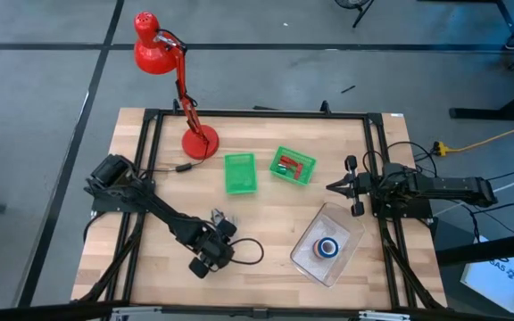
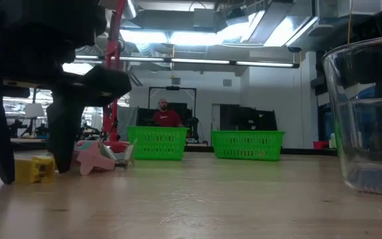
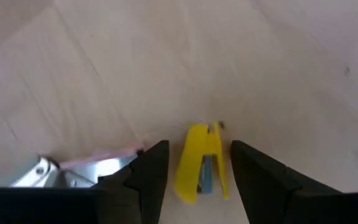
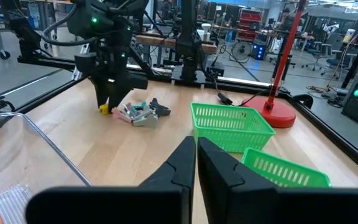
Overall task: Pick and place Stapler, Stapler remover, tape
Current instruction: Put the yellow stapler into the right green bin
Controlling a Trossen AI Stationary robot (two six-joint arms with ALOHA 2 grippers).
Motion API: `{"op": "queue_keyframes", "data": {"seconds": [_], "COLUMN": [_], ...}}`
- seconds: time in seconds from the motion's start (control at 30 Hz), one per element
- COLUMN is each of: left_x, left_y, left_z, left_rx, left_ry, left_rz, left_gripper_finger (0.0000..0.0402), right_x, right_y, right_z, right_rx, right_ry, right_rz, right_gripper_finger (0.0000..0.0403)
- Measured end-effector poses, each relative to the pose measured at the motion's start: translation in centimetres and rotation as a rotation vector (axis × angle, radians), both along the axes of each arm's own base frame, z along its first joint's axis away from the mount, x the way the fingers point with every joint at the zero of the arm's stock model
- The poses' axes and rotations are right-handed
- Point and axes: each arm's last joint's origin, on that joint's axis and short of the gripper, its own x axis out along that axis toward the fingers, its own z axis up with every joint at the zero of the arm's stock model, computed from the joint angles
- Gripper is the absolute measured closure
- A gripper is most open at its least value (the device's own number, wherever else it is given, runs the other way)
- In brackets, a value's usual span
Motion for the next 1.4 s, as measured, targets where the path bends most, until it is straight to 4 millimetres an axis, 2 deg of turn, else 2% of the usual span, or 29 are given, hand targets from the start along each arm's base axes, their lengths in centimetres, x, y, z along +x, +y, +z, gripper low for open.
{"op": "queue_keyframes", "data": {"seconds": [0.23, 0.33, 0.57, 0.77, 0.93, 1.07, 1.4], "left_x": [-0.2, -0.2, -0.3, 0.2, 1.7, 3.3, 7.0], "left_y": [0.3, 0.3, 0.3, 0.1, -0.1, 0.2, 2.6], "left_z": [-0.1, -0.1, -0.1, 0.4, 2.2, 4.0, 8.3], "left_rx": [0.013, 0.005, -0.024, -0.063, -0.113, -0.147, -0.167], "left_ry": [0.030, 0.037, 0.051, 0.053, -0.004, -0.068, -0.221], "left_rz": [0.007, 0.018, 0.067, 0.086, 0.099, 0.112, 0.117], "left_gripper_finger": [0.0237, 0.0259, 0.0341, 0.0342, 0.0325, 0.0332, 0.0333], "right_x": [0.0, 0.0, 0.0, 0.0, 0.0, 0.0, 0.0], "right_y": [0.0, 0.0, 0.0, 0.0, 0.0, 0.0, 0.0], "right_z": [0.0, 0.0, 0.0, 0.0, 0.0, 0.0, 0.0], "right_rx": [0.000, 0.000, 0.000, 0.000, 0.000, 0.000, 0.000], "right_ry": [0.000, 0.000, 0.000, 0.000, 0.000, 0.000, 0.000], "right_rz": [0.000, 0.000, 0.000, 0.000, 0.000, 0.000, 0.000], "right_gripper_finger": [0.0382, 0.0382, 0.0382, 0.0382, 0.0382, 0.0382, 0.0382]}}
